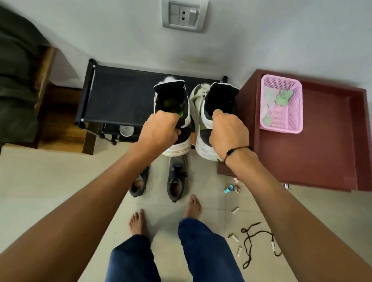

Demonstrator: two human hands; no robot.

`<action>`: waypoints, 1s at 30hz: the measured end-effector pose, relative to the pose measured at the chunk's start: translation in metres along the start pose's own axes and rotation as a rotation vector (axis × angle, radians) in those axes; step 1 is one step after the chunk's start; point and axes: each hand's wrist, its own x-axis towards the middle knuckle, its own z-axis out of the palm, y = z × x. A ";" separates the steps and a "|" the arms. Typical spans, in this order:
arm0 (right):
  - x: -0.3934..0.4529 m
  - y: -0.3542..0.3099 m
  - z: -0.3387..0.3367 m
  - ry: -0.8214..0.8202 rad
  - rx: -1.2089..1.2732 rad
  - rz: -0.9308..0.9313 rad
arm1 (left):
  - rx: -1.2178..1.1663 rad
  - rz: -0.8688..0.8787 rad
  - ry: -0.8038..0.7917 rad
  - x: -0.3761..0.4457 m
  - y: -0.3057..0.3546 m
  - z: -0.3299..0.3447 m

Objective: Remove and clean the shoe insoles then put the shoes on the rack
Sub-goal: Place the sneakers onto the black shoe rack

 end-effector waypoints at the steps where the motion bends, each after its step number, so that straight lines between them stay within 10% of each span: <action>1: 0.009 0.007 0.007 0.021 -0.008 -0.006 | 0.021 0.008 0.016 0.011 -0.001 0.008; 19: 0.102 0.032 0.124 0.658 0.070 0.004 | 0.194 0.147 0.085 0.101 -0.039 0.086; 30: 0.103 0.030 0.177 0.538 0.058 -0.004 | 0.210 0.152 0.004 0.096 -0.050 0.104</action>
